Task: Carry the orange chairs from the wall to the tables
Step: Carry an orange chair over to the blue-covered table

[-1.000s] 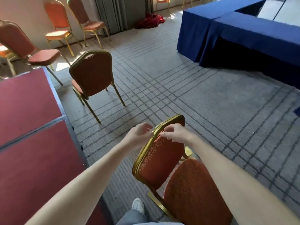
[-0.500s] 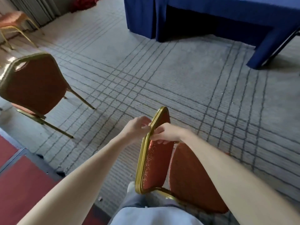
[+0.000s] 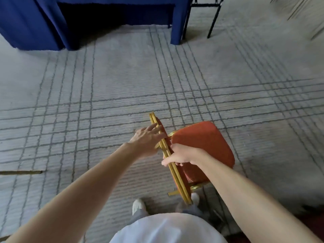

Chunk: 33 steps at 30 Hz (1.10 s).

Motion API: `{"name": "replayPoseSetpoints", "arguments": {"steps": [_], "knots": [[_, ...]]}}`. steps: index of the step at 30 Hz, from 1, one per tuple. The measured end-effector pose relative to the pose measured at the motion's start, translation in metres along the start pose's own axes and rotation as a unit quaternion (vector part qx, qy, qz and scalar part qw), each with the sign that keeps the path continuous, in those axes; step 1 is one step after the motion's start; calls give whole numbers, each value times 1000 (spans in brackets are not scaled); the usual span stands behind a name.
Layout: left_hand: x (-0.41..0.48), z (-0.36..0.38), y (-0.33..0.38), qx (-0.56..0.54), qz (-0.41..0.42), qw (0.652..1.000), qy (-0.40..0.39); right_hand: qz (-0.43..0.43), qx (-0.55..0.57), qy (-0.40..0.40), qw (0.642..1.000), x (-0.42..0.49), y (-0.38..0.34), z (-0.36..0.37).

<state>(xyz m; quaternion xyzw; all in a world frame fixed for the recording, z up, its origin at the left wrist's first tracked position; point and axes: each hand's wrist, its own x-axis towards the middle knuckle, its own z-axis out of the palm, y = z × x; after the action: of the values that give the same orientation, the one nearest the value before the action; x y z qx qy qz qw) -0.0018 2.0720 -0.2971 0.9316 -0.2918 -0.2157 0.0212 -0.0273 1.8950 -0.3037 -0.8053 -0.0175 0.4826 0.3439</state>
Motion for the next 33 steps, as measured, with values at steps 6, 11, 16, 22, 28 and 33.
{"name": "replayPoseSetpoints", "arguments": {"steps": [6, 11, 16, 22, 28, 33], "knots": [[22, -11, 16, 13, 147, 988, 49, 49, -45, 124, 990, -54, 14, -9], [51, -31, 84, -46, 225, 966, 116, 104, -68, 231, 965, -115, 52, -27], [77, -61, 145, -98, 291, 937, 166, 180, -98, 411, 888, -155, 90, -39], [125, -77, 193, -92, 249, 961, 72, 167, -160, 555, 799, -149, 113, -46], [176, -93, 211, -66, 235, 965, 95, 71, -211, 622, 751, -141, 145, -94], [250, -136, 242, -76, 246, 958, 124, 75, -207, 623, 750, -148, 173, -183]]}}
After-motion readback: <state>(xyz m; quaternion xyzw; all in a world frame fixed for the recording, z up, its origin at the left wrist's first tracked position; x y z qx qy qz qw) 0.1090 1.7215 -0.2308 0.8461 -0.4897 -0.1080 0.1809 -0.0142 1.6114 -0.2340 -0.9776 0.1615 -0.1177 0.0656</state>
